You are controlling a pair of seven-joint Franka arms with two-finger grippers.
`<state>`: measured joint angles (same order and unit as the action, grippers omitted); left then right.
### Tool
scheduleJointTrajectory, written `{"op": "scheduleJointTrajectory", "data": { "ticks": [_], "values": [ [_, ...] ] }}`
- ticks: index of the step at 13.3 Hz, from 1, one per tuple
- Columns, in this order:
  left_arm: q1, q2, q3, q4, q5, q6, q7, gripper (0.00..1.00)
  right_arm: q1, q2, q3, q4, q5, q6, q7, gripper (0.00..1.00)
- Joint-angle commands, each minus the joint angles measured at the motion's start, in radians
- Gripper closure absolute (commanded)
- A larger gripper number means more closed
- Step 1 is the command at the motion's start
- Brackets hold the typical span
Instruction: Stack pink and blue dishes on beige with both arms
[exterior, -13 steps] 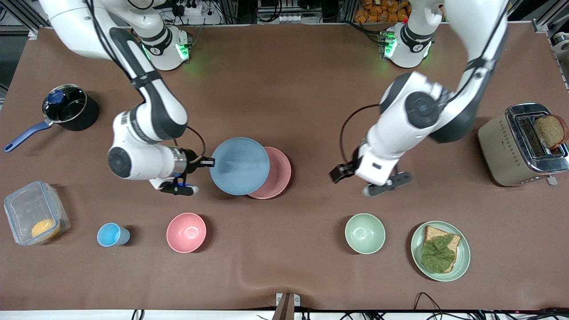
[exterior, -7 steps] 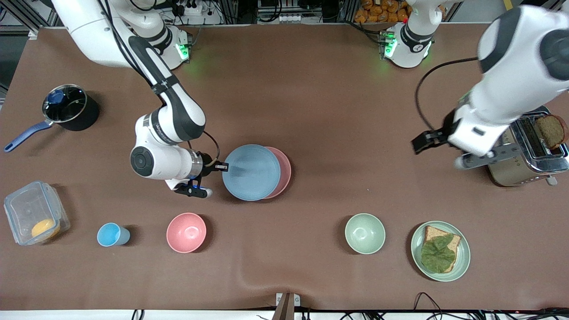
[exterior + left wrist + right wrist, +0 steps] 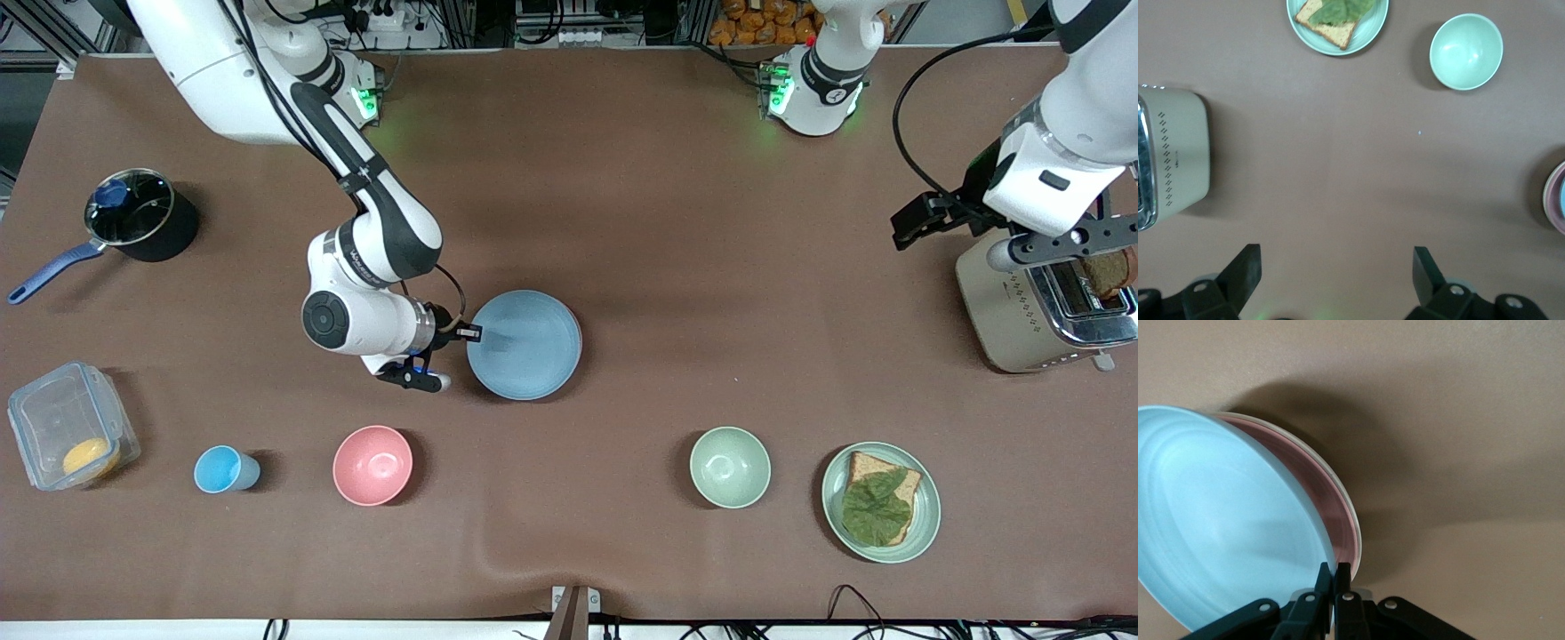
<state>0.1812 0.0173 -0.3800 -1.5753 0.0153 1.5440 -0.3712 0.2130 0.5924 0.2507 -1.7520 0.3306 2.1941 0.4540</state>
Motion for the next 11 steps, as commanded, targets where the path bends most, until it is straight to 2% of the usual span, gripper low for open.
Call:
{"op": "scheduleJointTrajectory", "data": {
  "ticks": [1, 2, 3, 4, 6, 7, 9, 11],
  "values": [
    [-0.008, -0.051, 0.029, -0.032, -0.023, -0.028, 0.038, 0.00, 0.017, 0.007, -0.005, 0.002, 0.019, 0.009, 0.029, 1.00],
    [-0.009, -0.060, 0.035, -0.032, -0.023, -0.030, 0.043, 0.00, 0.025, 0.017, -0.005, 0.000, 0.019, 0.009, 0.031, 1.00],
    [-0.017, -0.065, 0.049, -0.035, -0.023, -0.031, 0.054, 0.00, 0.025, 0.018, -0.005, -0.007, 0.019, 0.009, 0.032, 0.73],
    [-0.035, -0.074, 0.081, -0.043, -0.023, -0.036, 0.072, 0.00, 0.022, 0.015, -0.005, -0.012, 0.019, 0.009, 0.037, 0.01],
    [-0.081, -0.077, 0.151, -0.048, -0.023, -0.038, 0.104, 0.00, 0.000, -0.018, -0.007, -0.006, 0.019, -0.039, 0.035, 0.00],
    [-0.091, -0.077, 0.159, -0.049, -0.023, -0.039, 0.104, 0.00, -0.032, -0.057, -0.011, -0.006, 0.013, -0.104, 0.025, 0.00],
    [-0.091, -0.077, 0.164, -0.046, -0.023, -0.047, 0.104, 0.00, -0.151, -0.141, -0.013, -0.001, 0.004, -0.251, -0.074, 0.00],
    [-0.089, -0.076, 0.162, -0.035, -0.021, -0.051, 0.103, 0.00, -0.271, -0.212, -0.014, -0.003, -0.037, -0.316, -0.257, 0.00]
  ]
}}
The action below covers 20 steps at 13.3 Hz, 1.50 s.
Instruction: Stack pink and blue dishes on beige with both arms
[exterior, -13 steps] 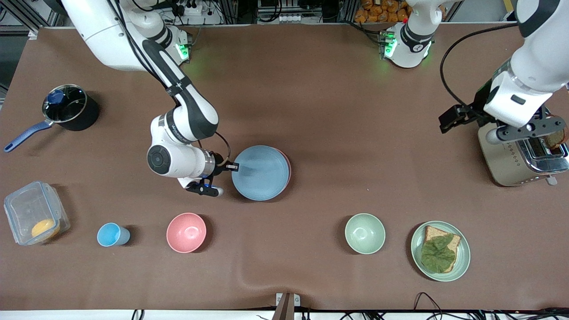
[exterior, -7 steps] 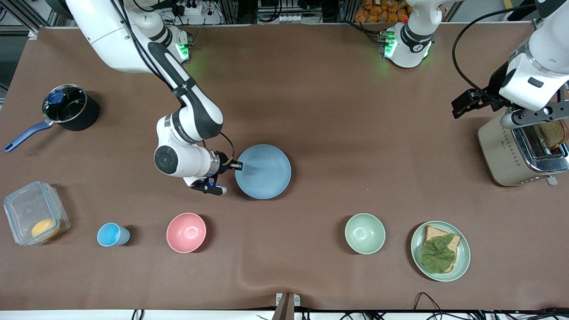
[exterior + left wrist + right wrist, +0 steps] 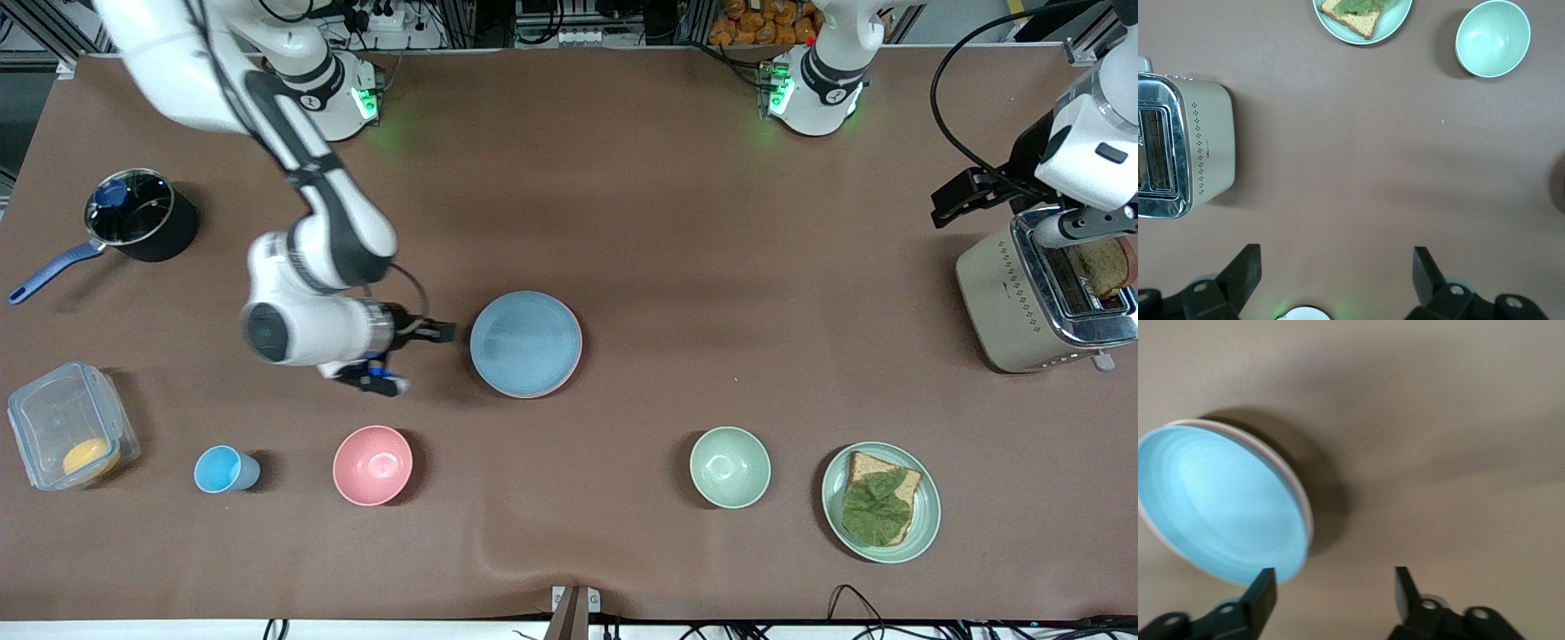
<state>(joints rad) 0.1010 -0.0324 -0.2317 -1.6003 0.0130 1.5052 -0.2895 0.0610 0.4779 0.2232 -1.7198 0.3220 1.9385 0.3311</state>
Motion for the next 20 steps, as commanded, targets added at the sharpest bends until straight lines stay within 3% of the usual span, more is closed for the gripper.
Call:
{"op": "scheduleJointTrajectory", "data": {
  "ticks": [1, 2, 7, 9, 12, 14, 20],
  "values": [
    [-0.009, -0.023, 0.006, 0.000, -0.009, -0.013, 0.018, 0.00, -0.156, -0.146, 0.013, -0.035, -0.105, -0.073, -0.186, 0.00],
    [-0.001, -0.017, 0.006, 0.009, -0.013, -0.013, 0.021, 0.00, -0.179, -0.194, 0.013, -0.034, -0.188, -0.084, -0.217, 0.00],
    [0.000, -0.017, 0.008, 0.014, -0.019, -0.042, 0.021, 0.00, -0.210, -0.416, 0.004, -0.034, -0.309, -0.157, -0.303, 0.00],
    [-0.001, -0.017, 0.011, 0.016, -0.019, -0.059, 0.021, 0.00, -0.147, -0.462, -0.098, -0.028, -0.316, -0.208, -0.371, 0.00],
    [0.000, -0.017, 0.012, 0.022, -0.013, -0.065, 0.023, 0.00, -0.011, -0.464, -0.301, 0.084, -0.316, -0.294, -0.452, 0.00],
    [-0.001, -0.012, 0.012, 0.043, -0.015, -0.079, 0.021, 0.00, -0.009, -0.463, -0.311, 0.149, -0.316, -0.340, -0.454, 0.00],
    [-0.001, -0.001, 0.009, 0.056, -0.038, -0.085, 0.016, 0.00, -0.013, -0.463, -0.311, 0.161, -0.313, -0.340, -0.443, 0.00]
  ]
}}
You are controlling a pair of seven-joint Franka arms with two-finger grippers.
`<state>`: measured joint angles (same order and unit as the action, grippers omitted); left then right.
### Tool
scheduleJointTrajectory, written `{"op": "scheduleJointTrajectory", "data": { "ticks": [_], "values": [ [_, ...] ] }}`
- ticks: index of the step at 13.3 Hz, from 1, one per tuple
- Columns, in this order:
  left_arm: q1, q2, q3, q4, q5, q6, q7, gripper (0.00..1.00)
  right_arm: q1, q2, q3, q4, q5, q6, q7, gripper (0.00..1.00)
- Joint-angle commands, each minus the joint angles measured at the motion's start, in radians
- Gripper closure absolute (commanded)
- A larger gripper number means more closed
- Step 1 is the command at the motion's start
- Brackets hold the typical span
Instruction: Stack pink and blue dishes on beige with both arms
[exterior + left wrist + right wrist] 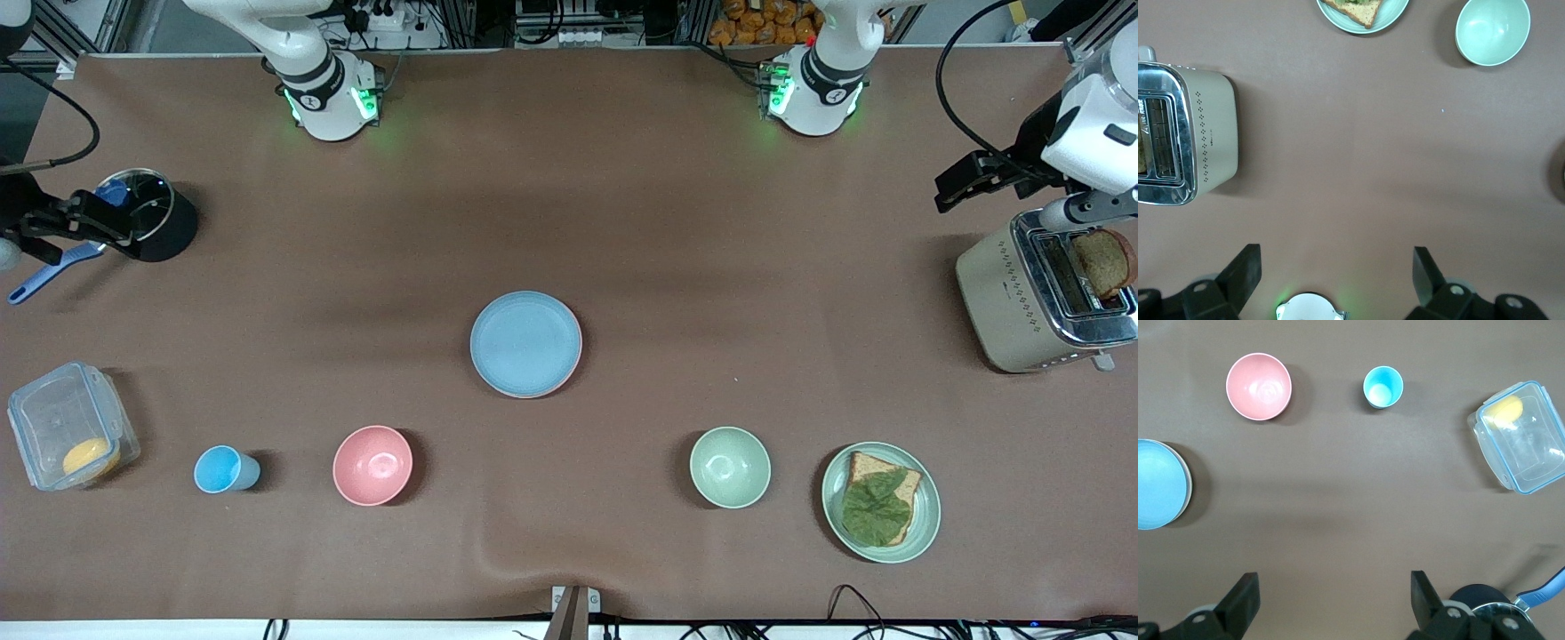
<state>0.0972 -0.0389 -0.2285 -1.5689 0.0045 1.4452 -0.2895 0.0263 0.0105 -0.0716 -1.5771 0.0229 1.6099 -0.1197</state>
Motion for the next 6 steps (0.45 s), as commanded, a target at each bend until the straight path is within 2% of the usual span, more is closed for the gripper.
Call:
{"op": "scheduleJointTrajectory", "data": {
  "ticks": [1, 6],
  "values": [
    [0.002, 0.005, 0.005, 0.024, -0.029, -0.025, 0.016, 0.00, 0.023, 0.005, -0.016, 0.017, -0.015, -0.011, 0.008, 0.00],
    [-0.002, 0.004, 0.000, 0.024, -0.029, -0.026, 0.018, 0.00, 0.017, 0.002, -0.017, 0.019, -0.017, -0.016, 0.006, 0.00]
  ]
}}
